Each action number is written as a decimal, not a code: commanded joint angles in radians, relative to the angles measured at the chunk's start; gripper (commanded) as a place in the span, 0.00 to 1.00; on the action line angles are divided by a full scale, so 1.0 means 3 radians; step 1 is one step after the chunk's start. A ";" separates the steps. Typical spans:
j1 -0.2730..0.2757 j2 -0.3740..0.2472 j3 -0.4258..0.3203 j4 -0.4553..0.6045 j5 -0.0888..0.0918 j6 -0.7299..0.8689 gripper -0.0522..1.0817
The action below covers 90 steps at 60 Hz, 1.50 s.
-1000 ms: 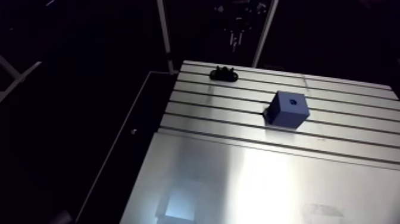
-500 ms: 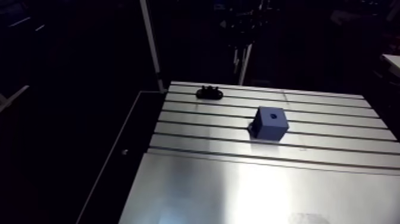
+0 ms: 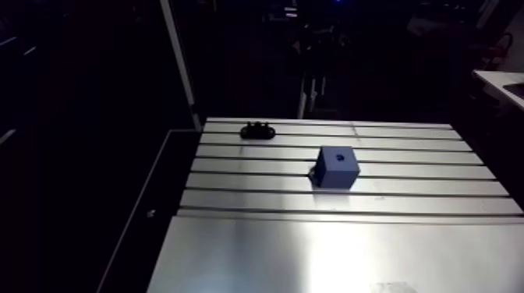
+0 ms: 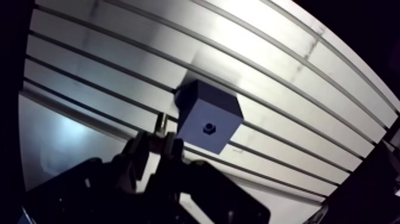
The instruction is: Pick up the M10 bolt and insert it into the hex recess until seated.
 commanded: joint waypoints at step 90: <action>-0.0310 -0.0171 0.0540 -0.0222 -0.0150 -0.0607 0.71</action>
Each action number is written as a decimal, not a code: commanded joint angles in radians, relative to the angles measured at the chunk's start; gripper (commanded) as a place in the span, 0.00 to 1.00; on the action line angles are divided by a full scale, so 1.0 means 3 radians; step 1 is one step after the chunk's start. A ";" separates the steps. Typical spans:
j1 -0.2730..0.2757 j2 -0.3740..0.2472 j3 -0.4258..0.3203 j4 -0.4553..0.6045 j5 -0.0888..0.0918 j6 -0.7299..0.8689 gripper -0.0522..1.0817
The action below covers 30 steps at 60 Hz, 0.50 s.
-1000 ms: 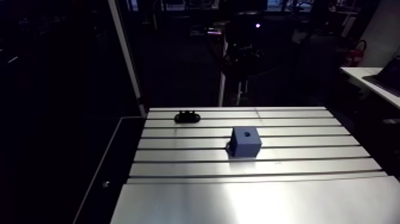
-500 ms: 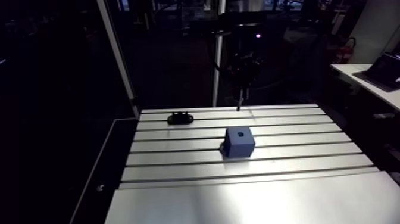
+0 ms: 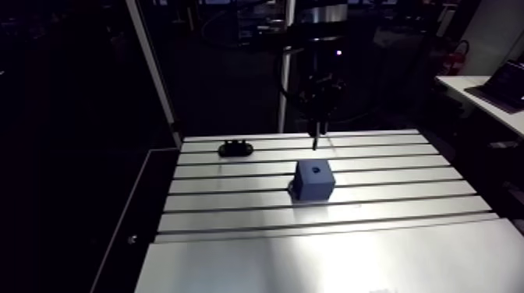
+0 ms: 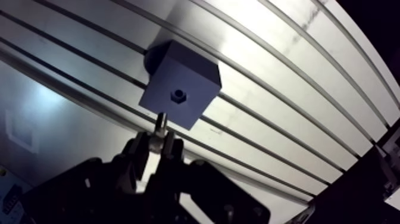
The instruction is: Pick up the M10 bolt and insert it into the hex recess until seated.
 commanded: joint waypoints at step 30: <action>-0.0025 0.0060 0.0090 -0.0201 -0.0010 -0.0010 0.71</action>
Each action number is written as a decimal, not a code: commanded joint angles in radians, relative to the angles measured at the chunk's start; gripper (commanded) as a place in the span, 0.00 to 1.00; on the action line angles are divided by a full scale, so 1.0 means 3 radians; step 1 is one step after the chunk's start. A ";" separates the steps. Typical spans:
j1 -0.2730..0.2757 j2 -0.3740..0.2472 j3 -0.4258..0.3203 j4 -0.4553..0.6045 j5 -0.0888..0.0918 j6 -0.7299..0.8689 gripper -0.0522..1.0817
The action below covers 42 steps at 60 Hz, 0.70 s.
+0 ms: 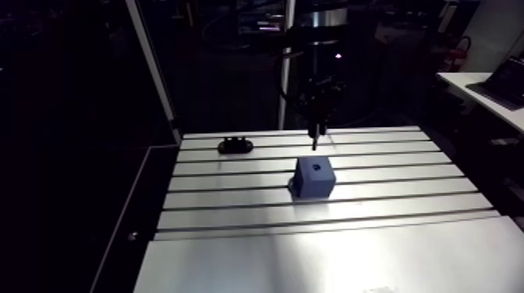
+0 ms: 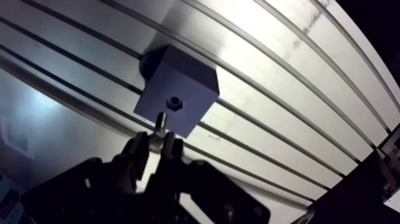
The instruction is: Pick up the M10 bolt and insert it into the hex recess until seated.
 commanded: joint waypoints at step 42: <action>-0.0086 -0.0006 0.0201 -0.0282 0.0025 -0.0022 0.71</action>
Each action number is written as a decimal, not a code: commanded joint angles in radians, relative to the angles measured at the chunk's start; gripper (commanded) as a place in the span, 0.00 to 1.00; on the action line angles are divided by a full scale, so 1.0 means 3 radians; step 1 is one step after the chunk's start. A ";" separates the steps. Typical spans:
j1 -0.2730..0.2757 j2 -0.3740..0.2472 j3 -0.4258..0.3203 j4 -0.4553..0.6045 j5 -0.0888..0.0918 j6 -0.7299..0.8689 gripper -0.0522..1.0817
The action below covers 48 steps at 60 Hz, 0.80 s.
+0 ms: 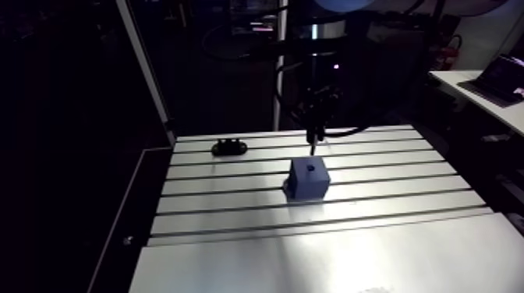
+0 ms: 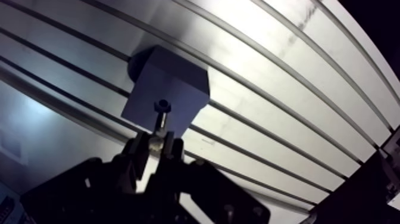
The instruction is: Pick up the M10 bolt and insert it into the hex recess until seated.
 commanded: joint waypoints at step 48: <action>-0.0003 0.0021 0.0116 -0.0072 0.0007 0.0025 0.71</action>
